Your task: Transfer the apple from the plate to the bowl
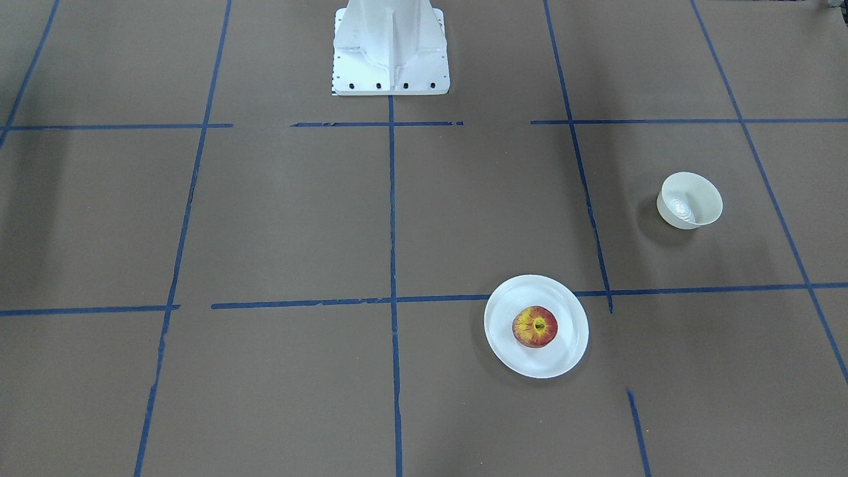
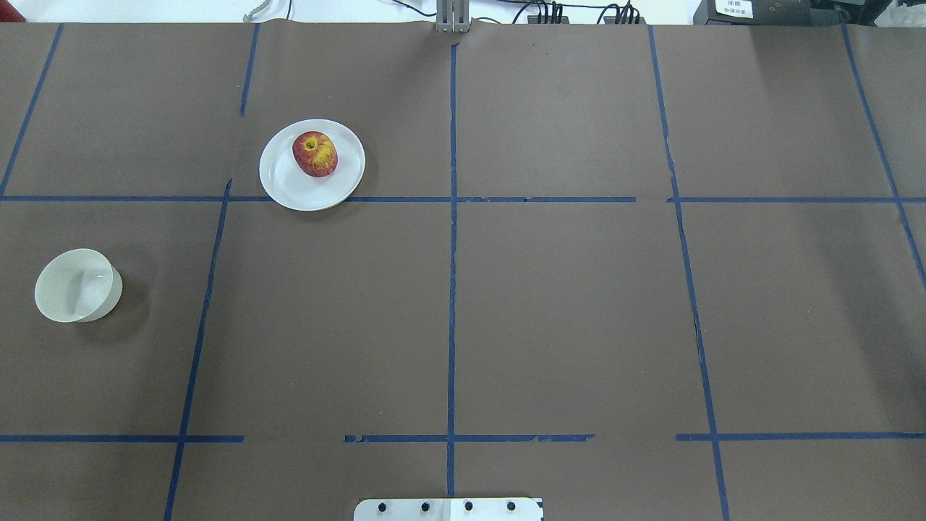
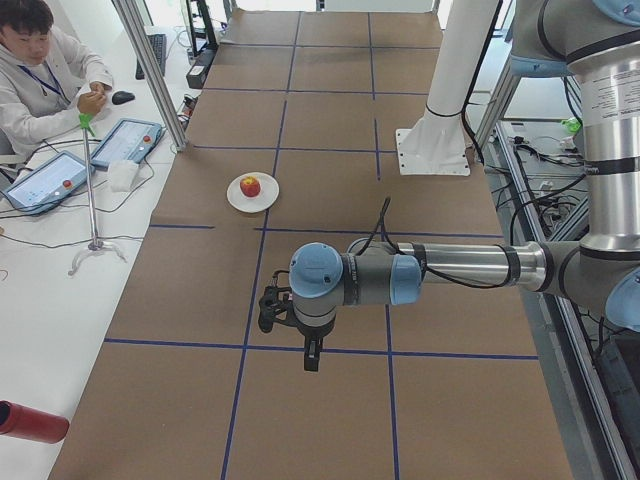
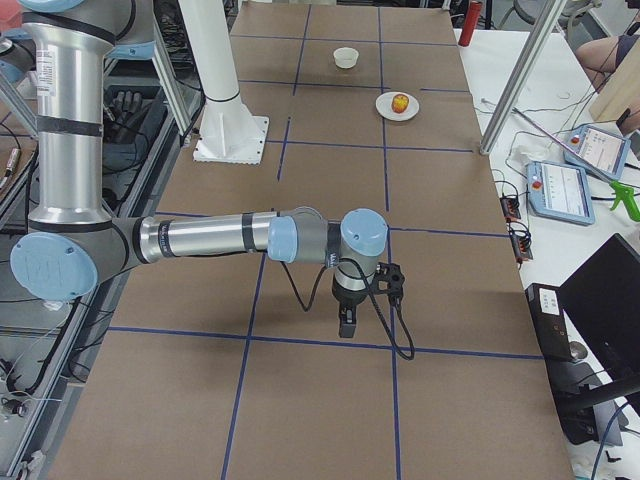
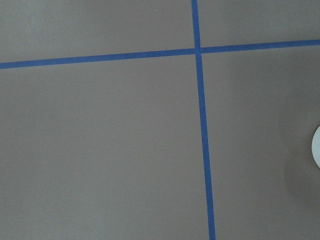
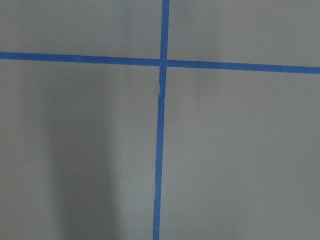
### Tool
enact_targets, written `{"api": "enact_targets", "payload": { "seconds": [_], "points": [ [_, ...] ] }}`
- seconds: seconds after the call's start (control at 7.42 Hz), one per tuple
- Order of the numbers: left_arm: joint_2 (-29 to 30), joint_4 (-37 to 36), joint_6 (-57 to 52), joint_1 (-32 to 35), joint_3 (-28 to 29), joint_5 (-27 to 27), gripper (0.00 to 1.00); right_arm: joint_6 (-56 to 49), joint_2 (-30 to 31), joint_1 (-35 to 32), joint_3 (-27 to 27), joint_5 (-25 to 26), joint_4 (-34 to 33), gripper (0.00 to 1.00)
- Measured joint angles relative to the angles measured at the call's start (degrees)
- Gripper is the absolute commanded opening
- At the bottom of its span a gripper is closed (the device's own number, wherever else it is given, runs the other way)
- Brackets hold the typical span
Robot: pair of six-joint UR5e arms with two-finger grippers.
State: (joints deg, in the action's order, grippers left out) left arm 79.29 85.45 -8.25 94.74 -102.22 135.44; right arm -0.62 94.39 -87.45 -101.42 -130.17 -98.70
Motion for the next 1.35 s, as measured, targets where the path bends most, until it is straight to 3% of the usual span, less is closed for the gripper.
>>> {"api": "enact_targets", "payload": {
  "seconds": [0.4, 0.81, 1.08, 1.35],
  "points": [
    [1.1, -0.7, 0.8, 0.0, 0.4, 2.1, 1.00, 0.0, 0.0, 0.0, 0.0, 0.0, 0.0, 1.00],
    [0.8, 2.7, 2.4, 0.0, 2.0, -0.1, 1.00, 0.0, 0.0, 0.0, 0.0, 0.0, 0.0, 1.00],
    [1.3, 10.7, 12.8, -4.0, 1.0, 0.6, 1.00, 0.0, 0.0, 0.0, 0.0, 0.0, 0.0, 1.00],
    [4.4, 16.7, 29.0, -12.7, -1.8, 1.4, 1.00, 0.0, 0.0, 0.0, 0.0, 0.0, 0.0, 1.00]
  ]
}}
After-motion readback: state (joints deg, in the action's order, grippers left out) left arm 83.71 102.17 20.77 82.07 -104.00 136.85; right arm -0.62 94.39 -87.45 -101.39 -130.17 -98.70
